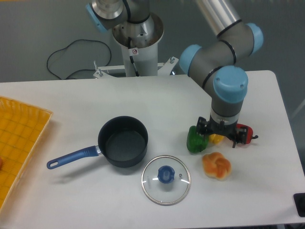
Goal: Pick up the bread
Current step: 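Move the open gripper over the orange bread roll and lower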
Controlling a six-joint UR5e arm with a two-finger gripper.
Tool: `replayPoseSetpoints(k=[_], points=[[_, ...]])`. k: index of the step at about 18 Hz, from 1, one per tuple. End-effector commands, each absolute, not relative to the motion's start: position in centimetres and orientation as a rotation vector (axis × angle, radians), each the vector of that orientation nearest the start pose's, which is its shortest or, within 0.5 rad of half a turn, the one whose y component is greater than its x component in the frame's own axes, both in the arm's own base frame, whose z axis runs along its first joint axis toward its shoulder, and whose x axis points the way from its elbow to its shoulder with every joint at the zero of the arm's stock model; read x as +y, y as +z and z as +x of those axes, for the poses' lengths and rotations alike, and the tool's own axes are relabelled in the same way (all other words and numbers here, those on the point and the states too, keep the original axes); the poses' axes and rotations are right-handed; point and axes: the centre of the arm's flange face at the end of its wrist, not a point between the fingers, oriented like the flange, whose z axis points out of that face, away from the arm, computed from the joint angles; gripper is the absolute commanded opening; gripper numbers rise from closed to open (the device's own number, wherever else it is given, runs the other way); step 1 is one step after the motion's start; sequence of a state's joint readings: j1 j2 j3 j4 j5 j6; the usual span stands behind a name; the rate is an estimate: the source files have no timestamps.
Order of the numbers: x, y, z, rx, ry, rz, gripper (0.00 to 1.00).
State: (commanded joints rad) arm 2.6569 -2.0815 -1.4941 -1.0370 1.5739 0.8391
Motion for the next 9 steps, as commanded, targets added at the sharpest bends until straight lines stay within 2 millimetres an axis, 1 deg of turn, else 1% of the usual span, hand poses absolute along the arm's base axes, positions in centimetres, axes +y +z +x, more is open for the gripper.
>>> replayPoseSetpoints(k=[6, 9], points=[[43.7, 24.4, -53.9, -0.381, 0.088, -3.085, 1.00], [43.9, 23.7, -53.9, -0.379, 0.076, -3.091, 0.96]])
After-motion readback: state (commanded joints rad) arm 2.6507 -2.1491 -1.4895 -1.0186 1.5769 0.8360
